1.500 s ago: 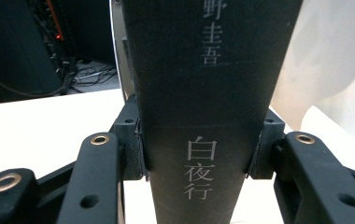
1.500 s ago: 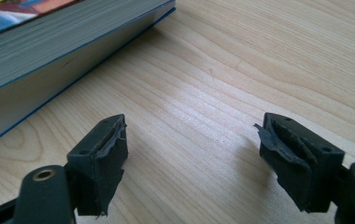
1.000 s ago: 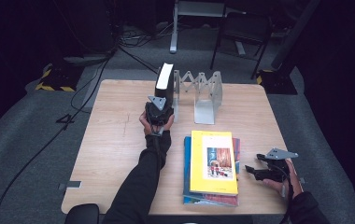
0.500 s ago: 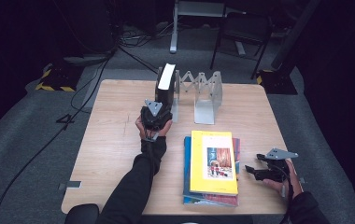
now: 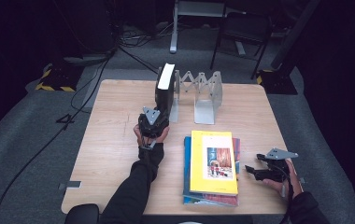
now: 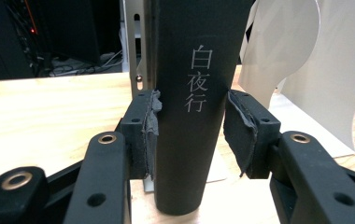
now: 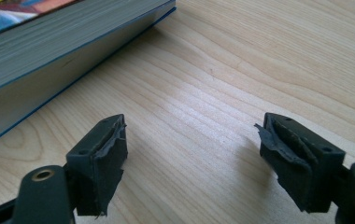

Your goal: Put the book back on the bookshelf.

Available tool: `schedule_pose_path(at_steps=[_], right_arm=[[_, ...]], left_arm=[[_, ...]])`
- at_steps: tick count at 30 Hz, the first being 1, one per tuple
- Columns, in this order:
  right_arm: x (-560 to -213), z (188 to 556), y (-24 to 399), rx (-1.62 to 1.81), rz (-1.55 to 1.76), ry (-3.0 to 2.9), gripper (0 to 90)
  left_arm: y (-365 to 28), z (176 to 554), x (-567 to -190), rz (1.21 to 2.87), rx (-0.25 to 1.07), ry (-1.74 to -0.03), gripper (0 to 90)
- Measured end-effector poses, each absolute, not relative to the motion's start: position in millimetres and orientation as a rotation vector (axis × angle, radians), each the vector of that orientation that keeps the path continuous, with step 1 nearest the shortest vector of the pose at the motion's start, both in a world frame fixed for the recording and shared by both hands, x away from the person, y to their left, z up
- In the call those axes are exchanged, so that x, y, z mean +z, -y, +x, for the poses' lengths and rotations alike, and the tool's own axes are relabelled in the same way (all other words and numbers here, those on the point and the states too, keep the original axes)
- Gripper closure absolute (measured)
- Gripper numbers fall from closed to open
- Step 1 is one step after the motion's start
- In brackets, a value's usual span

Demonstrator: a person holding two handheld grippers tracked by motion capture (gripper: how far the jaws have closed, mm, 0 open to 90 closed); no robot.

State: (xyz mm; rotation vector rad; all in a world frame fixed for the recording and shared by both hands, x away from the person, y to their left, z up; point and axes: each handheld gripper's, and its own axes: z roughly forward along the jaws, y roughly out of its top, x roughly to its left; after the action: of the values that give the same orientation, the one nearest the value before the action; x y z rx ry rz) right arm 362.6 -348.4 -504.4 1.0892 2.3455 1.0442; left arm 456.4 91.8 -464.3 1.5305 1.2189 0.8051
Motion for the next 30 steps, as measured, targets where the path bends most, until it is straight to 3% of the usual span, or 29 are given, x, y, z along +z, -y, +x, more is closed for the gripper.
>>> schedule_pose_path(at_steps=[16, 30], right_arm=[[-504.4, 362.5, 348.4, 1.044, 1.09, -2.344, 23.3], [-504.4, 362.5, 348.4, 1.044, 1.09, -2.344, 23.2]], left_arm=[[-96.0, 462.2, -458.4, 1.513, 0.808, -1.241, 57.0], [-97.6, 456.2, -450.8, 1.567, 0.82, -1.217, 52.0]])
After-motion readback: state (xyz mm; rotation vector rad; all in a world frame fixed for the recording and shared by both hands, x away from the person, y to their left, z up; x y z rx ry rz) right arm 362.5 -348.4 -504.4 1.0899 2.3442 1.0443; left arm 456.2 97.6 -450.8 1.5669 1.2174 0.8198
